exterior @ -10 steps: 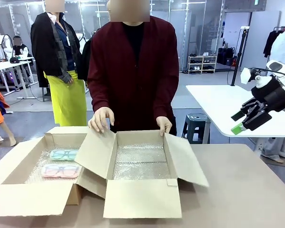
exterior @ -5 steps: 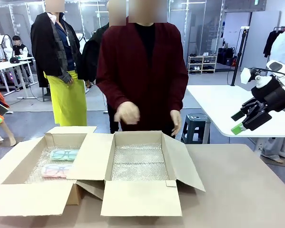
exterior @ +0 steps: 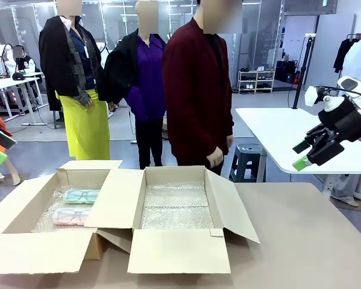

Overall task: Pack the glasses set securely to prepare it for shipping.
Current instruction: Position the Package Box on the left side of the table.

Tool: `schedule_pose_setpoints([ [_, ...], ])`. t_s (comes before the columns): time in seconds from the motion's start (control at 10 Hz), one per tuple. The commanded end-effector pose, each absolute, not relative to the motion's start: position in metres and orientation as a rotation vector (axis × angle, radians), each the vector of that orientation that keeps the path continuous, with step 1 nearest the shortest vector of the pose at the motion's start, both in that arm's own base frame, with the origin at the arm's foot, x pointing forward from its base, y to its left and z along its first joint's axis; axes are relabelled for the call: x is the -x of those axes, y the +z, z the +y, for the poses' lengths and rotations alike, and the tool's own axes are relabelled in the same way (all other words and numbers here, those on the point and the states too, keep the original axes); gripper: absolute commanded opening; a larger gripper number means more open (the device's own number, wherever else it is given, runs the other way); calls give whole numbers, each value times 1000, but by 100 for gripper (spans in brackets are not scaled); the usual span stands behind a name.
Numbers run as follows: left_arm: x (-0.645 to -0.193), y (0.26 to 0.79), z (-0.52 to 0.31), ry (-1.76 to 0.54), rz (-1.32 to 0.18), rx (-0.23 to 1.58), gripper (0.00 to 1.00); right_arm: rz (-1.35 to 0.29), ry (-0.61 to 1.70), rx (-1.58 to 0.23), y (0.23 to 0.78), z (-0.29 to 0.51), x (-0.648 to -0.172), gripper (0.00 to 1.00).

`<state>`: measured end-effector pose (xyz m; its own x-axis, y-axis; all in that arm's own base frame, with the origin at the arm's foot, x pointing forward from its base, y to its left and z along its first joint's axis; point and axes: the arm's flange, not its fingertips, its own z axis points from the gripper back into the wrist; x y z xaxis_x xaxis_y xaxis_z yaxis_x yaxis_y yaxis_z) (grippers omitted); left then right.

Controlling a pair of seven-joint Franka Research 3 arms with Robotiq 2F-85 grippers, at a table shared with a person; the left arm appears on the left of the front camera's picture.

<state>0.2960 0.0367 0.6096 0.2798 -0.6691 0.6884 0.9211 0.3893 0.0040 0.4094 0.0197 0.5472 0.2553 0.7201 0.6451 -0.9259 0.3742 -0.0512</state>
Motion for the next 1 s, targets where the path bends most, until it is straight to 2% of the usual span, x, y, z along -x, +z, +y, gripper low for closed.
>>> schedule_pose_setpoints([
  [0.0,-295,611,37,-1102,-665,414,100,-647,1127,-370,551,24,-410,100],
  [0.9,-295,611,37,-1102,-665,414,100,-647,1127,-370,551,24,-410,100],
])
